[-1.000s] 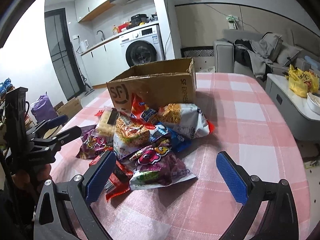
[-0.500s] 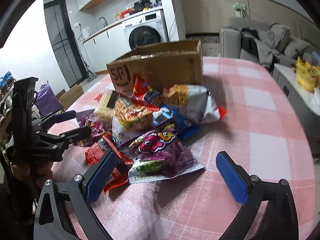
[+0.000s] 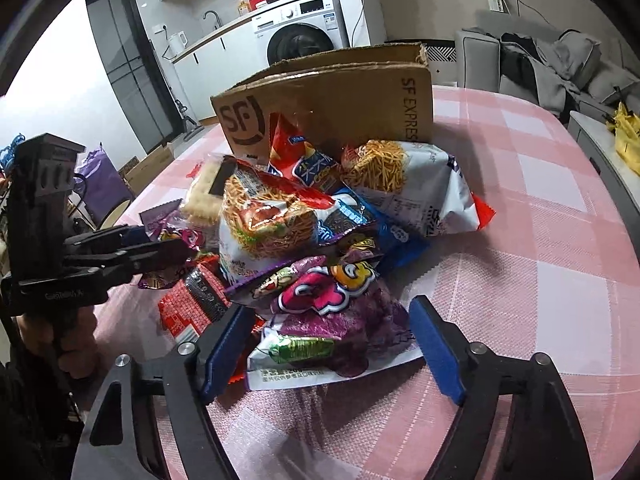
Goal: Organize snacks
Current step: 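Lower the left gripper onto the purple candy bag and close it, then lift the purple candy bag with the left gripper into the cardboard box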
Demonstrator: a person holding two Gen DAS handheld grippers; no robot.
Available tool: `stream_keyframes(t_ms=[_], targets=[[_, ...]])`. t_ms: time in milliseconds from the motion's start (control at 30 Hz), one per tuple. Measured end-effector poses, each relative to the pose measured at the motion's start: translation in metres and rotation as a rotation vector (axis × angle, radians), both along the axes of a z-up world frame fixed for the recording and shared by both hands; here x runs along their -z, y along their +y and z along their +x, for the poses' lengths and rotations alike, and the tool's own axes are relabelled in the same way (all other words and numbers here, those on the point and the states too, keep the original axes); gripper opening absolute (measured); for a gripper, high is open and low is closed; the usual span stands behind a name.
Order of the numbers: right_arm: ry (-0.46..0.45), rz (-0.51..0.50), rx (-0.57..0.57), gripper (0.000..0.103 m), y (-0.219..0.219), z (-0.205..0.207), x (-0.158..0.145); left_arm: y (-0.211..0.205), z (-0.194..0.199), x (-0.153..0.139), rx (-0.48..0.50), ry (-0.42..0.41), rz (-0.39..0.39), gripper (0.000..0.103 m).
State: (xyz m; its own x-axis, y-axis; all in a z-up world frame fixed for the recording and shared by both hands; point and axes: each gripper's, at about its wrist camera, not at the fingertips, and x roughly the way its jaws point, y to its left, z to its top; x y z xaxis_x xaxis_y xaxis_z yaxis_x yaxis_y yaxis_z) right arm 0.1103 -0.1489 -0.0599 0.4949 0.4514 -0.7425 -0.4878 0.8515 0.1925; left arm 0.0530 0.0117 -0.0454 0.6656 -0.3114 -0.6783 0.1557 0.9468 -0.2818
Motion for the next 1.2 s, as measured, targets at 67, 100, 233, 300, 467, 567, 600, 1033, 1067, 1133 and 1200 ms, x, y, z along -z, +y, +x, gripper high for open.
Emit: stream_keyframes(t_ms=[67,100,233,300,467,567,600,1033,1067,1133,1200], targets=[[0.001,0.008,0.0,0.077,0.0,-0.001,-0.001,-0.001,-0.001,0.001,-0.003,-0.006,0.007,0.046],[0.0,0.013,-0.003,0.075,0.0,-0.001,-0.001,-0.001,-0.001,-0.001,-0.003,-0.004,-0.001,0.045],[-0.009,0.04,-0.004,0.066,-0.006,-0.006,-0.004,0.001,-0.006,-0.004,-0.009,-0.009,-0.007,0.043],[-0.009,0.065,-0.011,0.06,-0.011,-0.011,-0.008,0.002,-0.012,-0.005,-0.015,-0.013,-0.016,0.042],[-0.025,0.11,-0.008,0.049,-0.021,-0.021,-0.018,0.011,-0.022,-0.01,-0.032,-0.033,-0.035,0.042],[-0.029,0.116,-0.009,0.048,-0.023,-0.024,-0.019,0.014,-0.027,-0.014,-0.037,-0.048,-0.036,0.042],[-0.029,0.124,-0.011,0.047,-0.024,-0.026,-0.019,0.014,-0.029,-0.015,-0.041,-0.051,-0.035,0.042],[-0.088,0.212,0.023,0.046,-0.047,-0.047,-0.037,0.026,-0.065,-0.042,-0.075,-0.138,-0.038,0.042],[-0.095,0.216,0.026,0.046,-0.048,-0.049,-0.04,0.026,-0.067,-0.045,-0.079,-0.144,-0.038,0.042],[-0.111,0.23,0.028,0.046,-0.051,-0.051,-0.045,0.027,-0.07,-0.053,-0.082,-0.164,-0.031,0.042],[-0.125,0.241,0.036,0.046,-0.052,-0.051,-0.05,0.026,-0.071,-0.059,-0.086,-0.176,-0.027,0.042]])
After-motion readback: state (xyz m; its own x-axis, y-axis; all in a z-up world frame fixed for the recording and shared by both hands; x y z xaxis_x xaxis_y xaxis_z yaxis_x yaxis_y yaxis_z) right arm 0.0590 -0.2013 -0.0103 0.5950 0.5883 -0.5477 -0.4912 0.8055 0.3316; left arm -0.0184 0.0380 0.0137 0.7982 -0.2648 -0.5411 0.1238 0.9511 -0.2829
